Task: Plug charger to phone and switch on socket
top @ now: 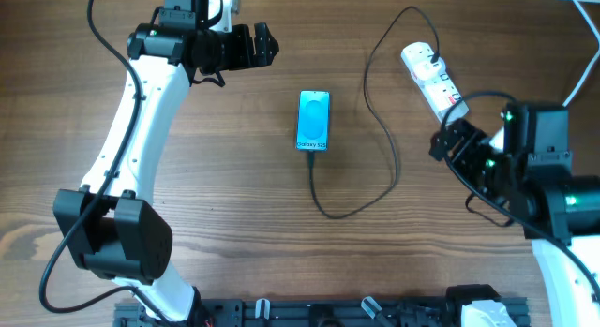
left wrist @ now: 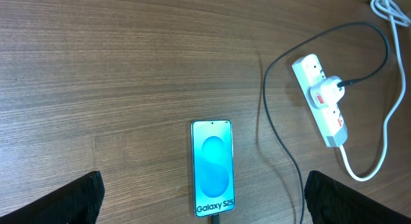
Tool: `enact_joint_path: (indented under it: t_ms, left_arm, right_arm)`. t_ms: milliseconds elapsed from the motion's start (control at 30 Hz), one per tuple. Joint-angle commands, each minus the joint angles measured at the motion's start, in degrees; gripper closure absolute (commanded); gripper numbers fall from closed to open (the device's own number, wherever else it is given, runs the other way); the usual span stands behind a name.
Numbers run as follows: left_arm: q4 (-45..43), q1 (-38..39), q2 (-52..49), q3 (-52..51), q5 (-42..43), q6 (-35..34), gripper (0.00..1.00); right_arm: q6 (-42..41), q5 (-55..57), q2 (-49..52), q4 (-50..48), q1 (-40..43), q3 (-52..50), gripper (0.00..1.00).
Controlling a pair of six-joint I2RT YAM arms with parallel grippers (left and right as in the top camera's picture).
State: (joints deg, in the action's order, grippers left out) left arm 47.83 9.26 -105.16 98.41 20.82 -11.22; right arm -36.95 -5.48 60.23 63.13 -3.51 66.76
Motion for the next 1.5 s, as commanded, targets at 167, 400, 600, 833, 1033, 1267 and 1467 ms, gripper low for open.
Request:
enact_joint_path:
  t_ms: [167, 400, 600, 833, 1033, 1267, 1467]
  left_arm:
    - [-0.02, 0.11, -0.52, -0.11, -0.35, 0.52, 0.00]
    - [-0.02, 0.11, -0.52, -0.11, -0.35, 0.50, 0.00]
    - [-0.02, 0.11, -0.52, -0.11, -0.35, 0.52, 0.00]
    - [0.00, 0.11, -0.52, -0.11, -0.35, 0.50, 0.00]
    - [-0.02, 0.11, -0.52, -0.11, -0.35, 0.50, 0.00]
    - [-0.02, 0.11, -0.52, -0.11, -0.35, 0.52, 0.00]
    - [-0.02, 0.11, -0.52, -0.11, -0.35, 0.50, 0.00]
  right_arm:
    - [23.80, -6.34, -12.76, -18.73, -0.24, -8.59, 0.00]
    - [37.94, -8.68, -38.27, -35.58, -0.24, -30.27, 0.00]
    - [42.77, -7.98, -57.20, -49.16, -0.24, -47.95, 0.00]
    - [42.73, -6.10, -60.04, -65.00, -0.22, -60.59, 0.00]
    - [41.22, 1.27, -60.04, -72.32, -0.15, -66.03, 0.00]
    - [37.97, 4.17, -60.02, -64.72, 2.58, -66.49, 0.00]
    - [37.68, 4.68, -60.02, -63.28, 3.98, -66.49, 0.00]
